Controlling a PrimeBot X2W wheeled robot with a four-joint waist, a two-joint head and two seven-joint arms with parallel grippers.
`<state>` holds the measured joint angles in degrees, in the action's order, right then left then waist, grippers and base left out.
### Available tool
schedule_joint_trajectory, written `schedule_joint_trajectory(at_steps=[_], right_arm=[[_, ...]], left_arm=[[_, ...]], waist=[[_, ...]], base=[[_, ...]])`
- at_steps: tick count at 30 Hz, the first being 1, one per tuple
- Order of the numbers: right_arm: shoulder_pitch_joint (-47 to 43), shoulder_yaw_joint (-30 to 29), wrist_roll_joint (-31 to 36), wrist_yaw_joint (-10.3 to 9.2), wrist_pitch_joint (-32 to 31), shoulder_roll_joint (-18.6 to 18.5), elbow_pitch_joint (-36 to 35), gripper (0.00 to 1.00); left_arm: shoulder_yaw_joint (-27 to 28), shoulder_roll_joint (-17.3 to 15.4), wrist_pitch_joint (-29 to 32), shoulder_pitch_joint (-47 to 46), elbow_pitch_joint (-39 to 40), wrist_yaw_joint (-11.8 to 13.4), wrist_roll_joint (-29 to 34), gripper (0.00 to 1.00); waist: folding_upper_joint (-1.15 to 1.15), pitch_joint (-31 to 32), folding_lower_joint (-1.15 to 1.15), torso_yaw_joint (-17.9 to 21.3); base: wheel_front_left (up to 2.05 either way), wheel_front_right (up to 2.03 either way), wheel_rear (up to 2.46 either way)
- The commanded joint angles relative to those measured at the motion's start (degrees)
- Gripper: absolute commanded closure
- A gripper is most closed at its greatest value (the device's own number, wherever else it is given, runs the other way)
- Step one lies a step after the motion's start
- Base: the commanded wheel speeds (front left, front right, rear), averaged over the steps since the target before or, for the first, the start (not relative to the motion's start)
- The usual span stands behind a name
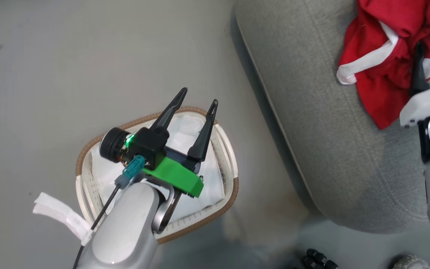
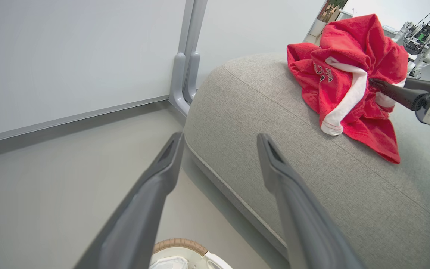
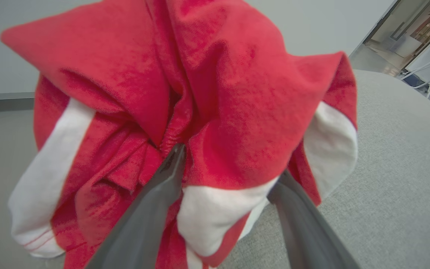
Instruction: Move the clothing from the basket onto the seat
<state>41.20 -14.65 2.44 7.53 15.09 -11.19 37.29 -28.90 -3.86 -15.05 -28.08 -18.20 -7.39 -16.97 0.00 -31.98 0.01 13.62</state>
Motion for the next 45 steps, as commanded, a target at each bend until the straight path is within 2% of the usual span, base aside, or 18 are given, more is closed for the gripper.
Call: schedule_joint_trajectory(at_steps=[1,13,20,30,40,45], right_arm=[[-2.69,0.01,-0.86,-0.08,0.09,0.25,-1.37,0.0],[-14.93,5.74,-6.27,-0.08,0.09,2.81,-10.96,0.0],[-18.54,10.76,-8.66,-0.08,0.09,5.14,-15.12,0.0],[-23.84,14.82,-9.6,-0.08,0.09,7.45,-15.74,0.0],[-30.09,15.05,-9.42,-0.08,0.09,7.91,-15.46,0.0],[-33.02,15.34,-9.62,-0.08,0.09,8.08,-15.32,0.0]], left_arm=[[0.89,0.14,-0.18,1.48,-0.04,-0.18,0.08,0.0],[10.1,0.72,-0.18,9.82,0.7,-0.12,2.46,0.0],[16.67,0.91,-0.18,15.07,2.23,2.2,3.95,0.0],[21.47,0.91,-0.18,21.14,1.6,4.87,4.82,0.0],[25.15,0.92,-0.18,27.22,-0.02,5.61,5.0,0.0],[26.02,0.9,-0.18,29.55,-0.82,5.11,4.6,0.0]], waist=[[0.0,4.66,-0.01,1.34],[0.0,14.43,-0.01,-0.78],[0.0,18.66,-0.01,-4.49],[0.0,23.99,-0.01,-10.79],[0.0,28.28,-0.01,-14.23],[0.0,29.98,-0.01,-15.08]], base=[[0.0,0.0,0.0],[0.0,0.0,0.0],[0.0,0.0,0.0],[0.0,0.0,0.0],[0.0,0.0,0.0],[0.0,0.0,0.0]])
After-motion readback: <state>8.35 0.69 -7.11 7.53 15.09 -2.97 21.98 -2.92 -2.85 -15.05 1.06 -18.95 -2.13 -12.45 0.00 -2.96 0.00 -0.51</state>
